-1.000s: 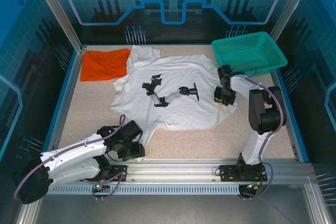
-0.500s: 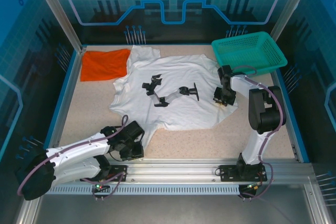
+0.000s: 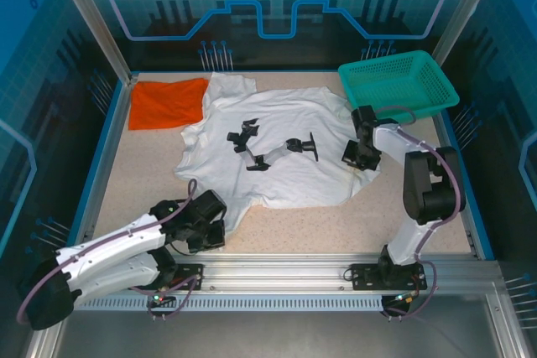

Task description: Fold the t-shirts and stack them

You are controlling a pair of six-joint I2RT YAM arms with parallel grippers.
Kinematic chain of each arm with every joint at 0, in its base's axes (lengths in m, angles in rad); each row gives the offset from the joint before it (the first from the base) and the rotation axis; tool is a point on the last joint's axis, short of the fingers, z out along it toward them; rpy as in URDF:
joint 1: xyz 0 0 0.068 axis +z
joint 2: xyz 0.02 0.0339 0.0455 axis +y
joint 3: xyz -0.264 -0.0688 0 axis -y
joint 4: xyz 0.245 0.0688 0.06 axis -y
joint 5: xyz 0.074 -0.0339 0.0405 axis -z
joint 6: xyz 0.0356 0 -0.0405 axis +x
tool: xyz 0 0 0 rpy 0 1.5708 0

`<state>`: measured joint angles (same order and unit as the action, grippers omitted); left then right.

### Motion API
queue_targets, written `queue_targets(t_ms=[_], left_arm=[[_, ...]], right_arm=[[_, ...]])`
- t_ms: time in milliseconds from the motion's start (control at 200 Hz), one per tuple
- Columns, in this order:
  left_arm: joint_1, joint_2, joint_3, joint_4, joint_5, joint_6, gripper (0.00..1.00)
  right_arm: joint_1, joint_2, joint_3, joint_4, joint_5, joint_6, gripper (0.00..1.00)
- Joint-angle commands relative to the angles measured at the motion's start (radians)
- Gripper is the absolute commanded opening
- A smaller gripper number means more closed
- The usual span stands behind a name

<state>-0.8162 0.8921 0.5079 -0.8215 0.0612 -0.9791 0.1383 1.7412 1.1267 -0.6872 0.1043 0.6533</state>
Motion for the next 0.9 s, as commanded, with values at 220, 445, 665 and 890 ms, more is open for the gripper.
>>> queue_targets(t_ms=[220,445,665,890], left_arm=[[0.072,-0.180,0.086,-0.189,-0.041,-0.076,0.00],[0.161,-0.228,0.100,-0.195,0.108,-0.069,0.00],[0.207,-0.235,0.162,-0.266,0.148,0.000,0.00],[0.210,-0.210,0.137,-0.393,0.095,0.016,0.00]], right_arm=[[-0.035,-0.231,-0.136,0.020,-0.103,-0.002,0.00],[-0.083,-0.461,-0.283,0.052,-0.181,0.028,0.00],[-0.154,-0.659,-0.437,0.032,-0.205,0.063,0.00],[-0.261,-0.808,-0.604,0.029,-0.215,0.123,0.00]])
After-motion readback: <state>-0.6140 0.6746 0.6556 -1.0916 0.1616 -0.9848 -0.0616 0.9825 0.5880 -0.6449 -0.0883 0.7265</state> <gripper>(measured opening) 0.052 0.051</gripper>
